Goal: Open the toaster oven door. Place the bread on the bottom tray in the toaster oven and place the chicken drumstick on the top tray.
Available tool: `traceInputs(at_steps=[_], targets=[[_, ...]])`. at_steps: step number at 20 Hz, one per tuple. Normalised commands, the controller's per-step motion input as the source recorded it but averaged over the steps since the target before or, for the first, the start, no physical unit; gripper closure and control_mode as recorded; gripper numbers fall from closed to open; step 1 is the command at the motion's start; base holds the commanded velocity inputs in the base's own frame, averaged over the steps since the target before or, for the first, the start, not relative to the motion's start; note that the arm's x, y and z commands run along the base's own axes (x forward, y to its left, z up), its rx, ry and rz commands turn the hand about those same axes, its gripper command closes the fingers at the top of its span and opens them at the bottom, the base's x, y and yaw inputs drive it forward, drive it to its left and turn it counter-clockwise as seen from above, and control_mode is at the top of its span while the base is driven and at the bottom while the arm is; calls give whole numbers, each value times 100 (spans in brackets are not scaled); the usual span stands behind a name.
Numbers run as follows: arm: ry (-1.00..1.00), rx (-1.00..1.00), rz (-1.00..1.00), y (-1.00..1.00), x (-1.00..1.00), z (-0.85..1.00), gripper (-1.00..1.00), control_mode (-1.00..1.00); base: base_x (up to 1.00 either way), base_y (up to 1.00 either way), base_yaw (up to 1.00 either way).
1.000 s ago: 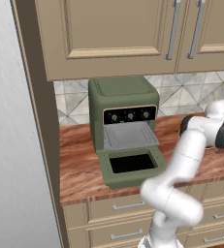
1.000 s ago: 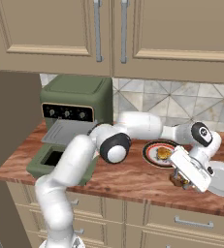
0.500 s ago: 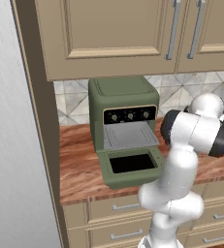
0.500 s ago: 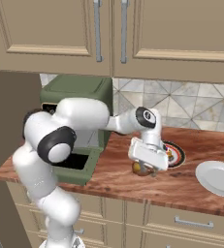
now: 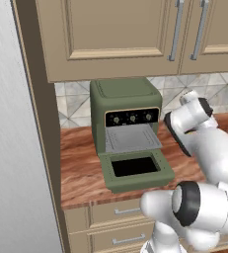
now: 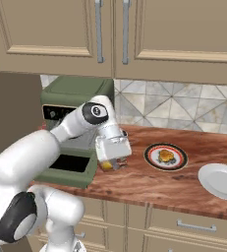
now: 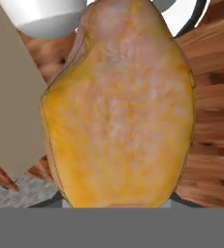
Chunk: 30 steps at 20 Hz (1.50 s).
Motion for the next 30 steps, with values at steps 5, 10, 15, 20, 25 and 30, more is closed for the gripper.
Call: traceInputs(at_steps=[5,10,15,20,25,30], targets=[[-23,22,35,62,0,41,100,-100,0,0,0],[-19,27,9,75,17,26,100,-100,0,0,0],[-12,25,0,67,52,35,100,-100,0,0,0],[-9,10,0,69,52,-20,100,-100,0,0,0],[-10,5,-6,35,35,-29,100,-100,0,0,0],[-18,4,-16,26,38,-23,100,-100,0,0,0]])
